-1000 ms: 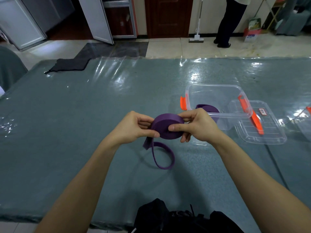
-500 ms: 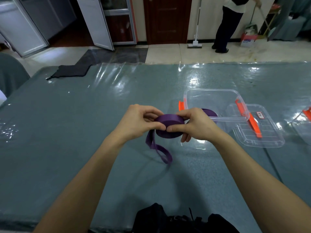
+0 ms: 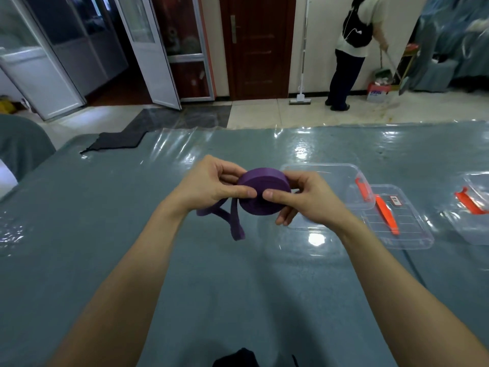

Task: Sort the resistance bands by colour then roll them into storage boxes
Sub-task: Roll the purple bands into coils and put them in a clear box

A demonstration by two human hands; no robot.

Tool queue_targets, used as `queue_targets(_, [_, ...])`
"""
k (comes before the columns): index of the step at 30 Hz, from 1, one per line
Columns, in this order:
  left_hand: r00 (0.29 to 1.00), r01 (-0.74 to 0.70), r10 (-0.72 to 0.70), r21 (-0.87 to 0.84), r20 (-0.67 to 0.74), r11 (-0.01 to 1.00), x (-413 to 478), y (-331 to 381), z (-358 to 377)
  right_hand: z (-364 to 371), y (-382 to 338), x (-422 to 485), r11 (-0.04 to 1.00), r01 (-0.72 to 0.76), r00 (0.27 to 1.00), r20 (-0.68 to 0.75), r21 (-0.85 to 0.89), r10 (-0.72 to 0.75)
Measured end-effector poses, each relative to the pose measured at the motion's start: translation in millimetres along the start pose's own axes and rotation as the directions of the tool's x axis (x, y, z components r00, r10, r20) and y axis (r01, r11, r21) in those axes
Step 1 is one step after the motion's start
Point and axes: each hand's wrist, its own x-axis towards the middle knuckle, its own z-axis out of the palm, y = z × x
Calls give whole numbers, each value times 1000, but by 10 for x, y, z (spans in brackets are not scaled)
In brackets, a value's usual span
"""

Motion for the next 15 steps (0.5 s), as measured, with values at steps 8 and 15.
queue_targets(8, [983, 183, -183, 1, 6, 983, -192, -215, 365, 136, 551, -297, 498, 383, 884, 152, -778, -442])
queue_targets(15, [973, 229, -229, 2, -21, 973, -318, -297, 512, 385, 721, -289, 400, 423, 851, 205, -813, -483])
